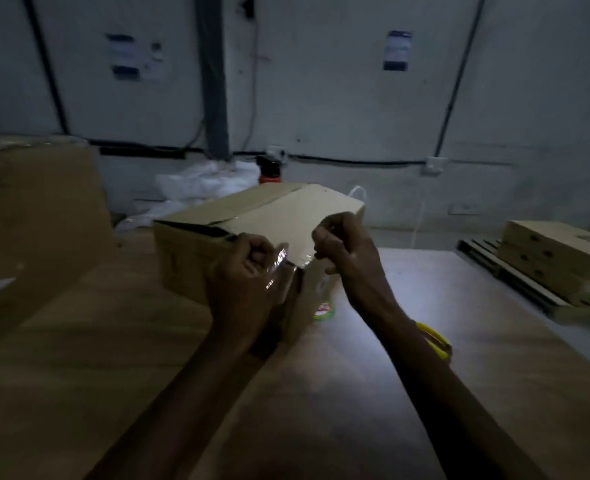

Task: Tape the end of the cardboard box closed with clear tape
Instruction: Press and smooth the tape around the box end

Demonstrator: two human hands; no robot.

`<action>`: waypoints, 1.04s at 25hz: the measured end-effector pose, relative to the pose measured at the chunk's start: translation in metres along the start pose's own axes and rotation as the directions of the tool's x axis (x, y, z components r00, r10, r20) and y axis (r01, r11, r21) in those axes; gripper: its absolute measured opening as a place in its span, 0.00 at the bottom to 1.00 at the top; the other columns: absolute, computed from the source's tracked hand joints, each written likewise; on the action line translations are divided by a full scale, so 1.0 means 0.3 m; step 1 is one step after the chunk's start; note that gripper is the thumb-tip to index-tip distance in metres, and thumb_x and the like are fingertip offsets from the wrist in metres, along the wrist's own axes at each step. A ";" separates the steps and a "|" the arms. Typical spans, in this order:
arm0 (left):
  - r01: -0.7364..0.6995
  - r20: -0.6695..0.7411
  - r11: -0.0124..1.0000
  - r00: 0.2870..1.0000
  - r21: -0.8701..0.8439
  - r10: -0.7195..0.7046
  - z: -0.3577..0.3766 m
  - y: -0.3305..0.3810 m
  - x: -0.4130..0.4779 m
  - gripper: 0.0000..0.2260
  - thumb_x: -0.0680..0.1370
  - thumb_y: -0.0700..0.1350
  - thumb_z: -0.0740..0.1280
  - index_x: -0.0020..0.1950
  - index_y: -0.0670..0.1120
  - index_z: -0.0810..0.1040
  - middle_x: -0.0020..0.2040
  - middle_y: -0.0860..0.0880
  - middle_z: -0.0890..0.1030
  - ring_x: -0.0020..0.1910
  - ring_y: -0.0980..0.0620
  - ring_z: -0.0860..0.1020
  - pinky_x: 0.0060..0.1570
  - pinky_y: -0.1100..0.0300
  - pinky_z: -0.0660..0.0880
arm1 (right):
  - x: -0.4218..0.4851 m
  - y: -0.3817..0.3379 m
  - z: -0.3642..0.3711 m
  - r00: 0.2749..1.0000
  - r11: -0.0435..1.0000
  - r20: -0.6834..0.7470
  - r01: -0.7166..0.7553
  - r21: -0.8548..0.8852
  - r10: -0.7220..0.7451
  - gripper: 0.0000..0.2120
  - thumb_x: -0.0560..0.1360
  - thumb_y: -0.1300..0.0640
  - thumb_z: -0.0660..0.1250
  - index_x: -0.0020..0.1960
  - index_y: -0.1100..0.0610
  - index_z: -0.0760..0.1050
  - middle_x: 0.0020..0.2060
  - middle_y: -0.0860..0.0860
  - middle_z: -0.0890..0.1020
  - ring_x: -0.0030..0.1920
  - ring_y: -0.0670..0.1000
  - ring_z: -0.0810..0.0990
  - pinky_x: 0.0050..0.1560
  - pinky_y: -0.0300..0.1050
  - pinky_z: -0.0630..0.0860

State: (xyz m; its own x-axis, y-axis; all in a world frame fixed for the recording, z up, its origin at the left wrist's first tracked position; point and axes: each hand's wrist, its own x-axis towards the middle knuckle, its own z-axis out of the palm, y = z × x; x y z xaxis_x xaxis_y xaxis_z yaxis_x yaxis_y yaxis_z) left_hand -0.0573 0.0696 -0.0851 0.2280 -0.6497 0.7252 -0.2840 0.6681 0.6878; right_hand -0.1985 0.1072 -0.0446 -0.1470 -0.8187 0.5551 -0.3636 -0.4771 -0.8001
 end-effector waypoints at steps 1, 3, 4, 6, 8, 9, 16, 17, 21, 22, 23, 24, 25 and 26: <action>-0.025 -0.016 0.999 1.000 0.033 0.025 -0.014 -0.012 -0.011 0.13 0.71 0.61 0.66 0.41 0.51 0.76 0.31 0.52 0.78 0.30 0.51 0.77 0.30 0.49 0.77 | -0.013 0.003 0.041 0.999 0.999 0.019 0.033 0.014 -0.033 0.21 0.63 0.39 0.67 0.47 0.54 0.72 0.37 0.49 0.77 0.37 0.43 0.76 0.38 0.40 0.73; -0.132 -0.039 0.985 0.990 0.109 0.137 -0.030 -0.019 -0.028 0.15 0.72 0.59 0.66 0.40 0.48 0.78 0.31 0.52 0.78 0.28 0.53 0.75 0.26 0.53 0.74 | -0.040 0.035 0.090 0.995 0.995 0.038 0.095 0.033 -0.096 0.19 0.65 0.46 0.72 0.49 0.54 0.71 0.37 0.48 0.75 0.36 0.41 0.74 0.36 0.35 0.73; -0.159 -0.045 0.979 0.985 0.129 0.166 -0.029 -0.021 -0.033 0.16 0.72 0.58 0.66 0.40 0.45 0.78 0.31 0.51 0.78 0.27 0.53 0.74 0.25 0.54 0.74 | -0.050 0.056 0.097 0.994 0.993 0.032 0.107 0.047 -0.108 0.18 0.65 0.49 0.73 0.50 0.52 0.71 0.38 0.48 0.75 0.37 0.42 0.75 0.37 0.36 0.74; -0.181 -0.038 0.972 0.981 0.150 0.189 -0.021 -0.026 -0.044 0.18 0.70 0.59 0.67 0.41 0.44 0.78 0.32 0.51 0.78 0.27 0.54 0.73 0.24 0.57 0.73 | -0.061 0.096 0.090 0.996 0.992 -0.013 0.094 0.080 -0.093 0.19 0.64 0.48 0.73 0.51 0.49 0.71 0.40 0.49 0.76 0.39 0.45 0.77 0.39 0.43 0.78; -0.175 -0.010 0.969 0.984 0.172 0.180 -0.008 -0.029 -0.059 0.19 0.69 0.62 0.67 0.43 0.46 0.78 0.32 0.53 0.77 0.27 0.56 0.73 0.23 0.59 0.72 | -0.065 0.122 0.082 0.999 0.992 -0.017 0.040 0.119 -0.038 0.19 0.63 0.43 0.69 0.50 0.49 0.72 0.39 0.48 0.77 0.40 0.46 0.78 0.41 0.51 0.79; -0.165 0.002 0.969 0.986 0.184 0.167 -0.003 -0.026 -0.066 0.19 0.69 0.63 0.67 0.43 0.47 0.78 0.32 0.54 0.77 0.27 0.56 0.73 0.24 0.60 0.72 | -0.067 0.128 0.083 1.000 0.990 0.003 0.005 0.144 -0.006 0.20 0.63 0.41 0.67 0.51 0.49 0.72 0.38 0.48 0.76 0.40 0.47 0.78 0.41 0.53 0.78; -0.170 0.011 0.945 0.985 0.278 0.174 0.001 -0.043 -0.077 0.15 0.68 0.56 0.63 0.41 0.45 0.78 0.30 0.51 0.78 0.26 0.53 0.73 0.26 0.64 0.63 | -0.076 0.136 0.117 0.995 0.989 0.079 -0.075 0.130 0.065 0.23 0.61 0.44 0.74 0.52 0.47 0.69 0.37 0.49 0.75 0.37 0.45 0.77 0.38 0.44 0.77; -0.179 0.016 0.943 0.983 0.281 0.182 0.004 -0.052 -0.077 0.15 0.68 0.57 0.65 0.41 0.46 0.77 0.29 0.52 0.77 0.26 0.54 0.72 0.26 0.65 0.64 | -0.072 0.143 0.116 0.996 0.988 0.065 -0.062 0.141 0.053 0.19 0.64 0.51 0.74 0.51 0.48 0.70 0.36 0.49 0.76 0.36 0.44 0.77 0.37 0.44 0.77; -0.142 0.018 0.963 0.990 0.227 0.142 0.017 -0.070 -0.080 0.17 0.66 0.62 0.69 0.41 0.49 0.75 0.28 0.54 0.75 0.25 0.58 0.72 0.25 0.63 0.69 | -0.037 0.177 0.083 0.996 0.984 -0.081 -0.031 0.173 0.045 0.08 0.67 0.59 0.65 0.45 0.52 0.75 0.37 0.53 0.78 0.39 0.51 0.80 0.36 0.45 0.77; -0.106 0.004 0.974 0.994 0.201 0.107 0.018 -0.073 -0.081 0.16 0.67 0.62 0.69 0.40 0.51 0.74 0.27 0.55 0.74 0.25 0.59 0.71 0.26 0.64 0.69 | -0.028 0.182 0.073 0.993 0.984 -0.109 -0.026 0.174 0.046 0.07 0.66 0.59 0.65 0.43 0.52 0.76 0.37 0.55 0.80 0.39 0.54 0.81 0.36 0.47 0.77; -0.064 -0.009 0.983 0.998 0.173 0.067 0.019 -0.079 -0.082 0.13 0.68 0.61 0.68 0.40 0.52 0.73 0.27 0.55 0.73 0.26 0.59 0.72 0.27 0.64 0.69 | -0.022 0.184 0.065 0.991 0.986 -0.127 -0.023 0.163 0.044 0.06 0.66 0.59 0.65 0.41 0.52 0.77 0.37 0.55 0.81 0.38 0.56 0.81 0.35 0.47 0.78; -0.025 -0.017 0.989 0.999 0.143 0.028 0.021 -0.087 -0.082 0.11 0.70 0.60 0.66 0.40 0.53 0.73 0.27 0.56 0.73 0.27 0.59 0.72 0.28 0.63 0.70 | -0.019 0.188 0.059 0.990 0.990 -0.136 -0.020 0.142 0.039 0.05 0.66 0.61 0.66 0.40 0.53 0.77 0.36 0.55 0.81 0.36 0.56 0.82 0.35 0.47 0.78; 0.002 -0.012 0.993 1.000 0.118 -0.001 0.022 -0.096 -0.082 0.10 0.72 0.58 0.64 0.40 0.53 0.73 0.29 0.56 0.75 0.29 0.60 0.74 0.30 0.61 0.73 | -0.017 0.193 0.055 0.990 0.993 -0.136 -0.013 0.116 0.028 0.06 0.68 0.63 0.67 0.39 0.53 0.77 0.35 0.54 0.81 0.35 0.55 0.82 0.34 0.47 0.77; 0.015 0.006 0.995 1.000 0.103 -0.016 0.023 -0.103 -0.083 0.10 0.74 0.57 0.61 0.41 0.52 0.74 0.31 0.56 0.76 0.31 0.59 0.76 0.32 0.57 0.75 | -0.018 0.199 0.053 0.991 0.996 -0.132 -0.007 0.087 0.018 0.09 0.69 0.66 0.67 0.39 0.52 0.77 0.34 0.53 0.81 0.34 0.56 0.82 0.34 0.47 0.77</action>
State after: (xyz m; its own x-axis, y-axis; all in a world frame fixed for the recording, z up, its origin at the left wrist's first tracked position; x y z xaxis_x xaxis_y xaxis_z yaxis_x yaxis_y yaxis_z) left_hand -0.0605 0.0625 -0.1246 0.2273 -0.6623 0.7139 -0.3747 0.6172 0.6919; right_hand -0.2047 0.0780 -0.0990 -0.2741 -0.7779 0.5655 -0.2813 -0.4975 -0.8206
